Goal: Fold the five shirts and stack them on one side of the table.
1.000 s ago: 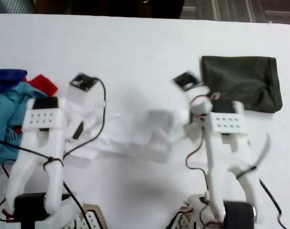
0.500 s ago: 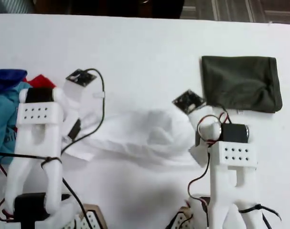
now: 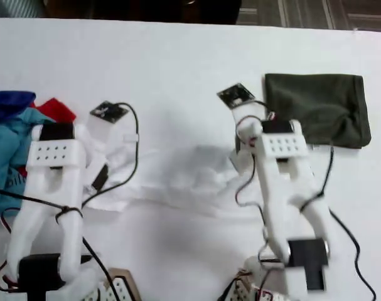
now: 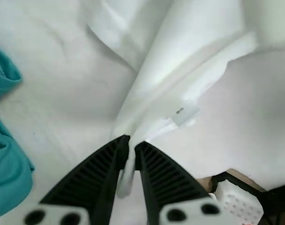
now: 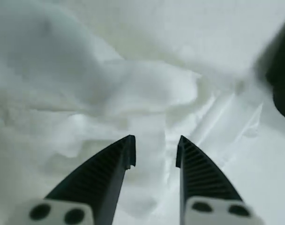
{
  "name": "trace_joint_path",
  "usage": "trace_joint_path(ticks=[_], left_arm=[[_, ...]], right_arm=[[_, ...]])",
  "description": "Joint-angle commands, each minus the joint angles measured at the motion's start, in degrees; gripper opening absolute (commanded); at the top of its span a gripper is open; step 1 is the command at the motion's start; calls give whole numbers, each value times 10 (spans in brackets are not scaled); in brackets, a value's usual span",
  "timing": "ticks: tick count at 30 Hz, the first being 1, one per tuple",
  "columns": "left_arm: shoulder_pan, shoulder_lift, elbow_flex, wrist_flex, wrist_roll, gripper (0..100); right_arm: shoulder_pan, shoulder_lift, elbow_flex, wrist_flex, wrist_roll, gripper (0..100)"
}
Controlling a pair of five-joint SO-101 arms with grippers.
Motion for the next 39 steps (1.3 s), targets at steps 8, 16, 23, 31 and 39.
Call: trace_joint_path(ticks=[8,16,23,31,39], left_arm=[[-4,-8,-1,-9,-5,26],[-3,-8,-1,-9,-6,26],[-3,-8,-1,-9,-6,26],[-4,-8,-1,-4,-6,26],[-5,-9,-1,-4,-6,26]], right_arm=[[-12,125,-153,81,79,146],[-34,131,-153,120,81,146],[-29,132,-148,96,82,146],[-29,132,-127,67,84,146],[-29,133,-125,69,105,173]])
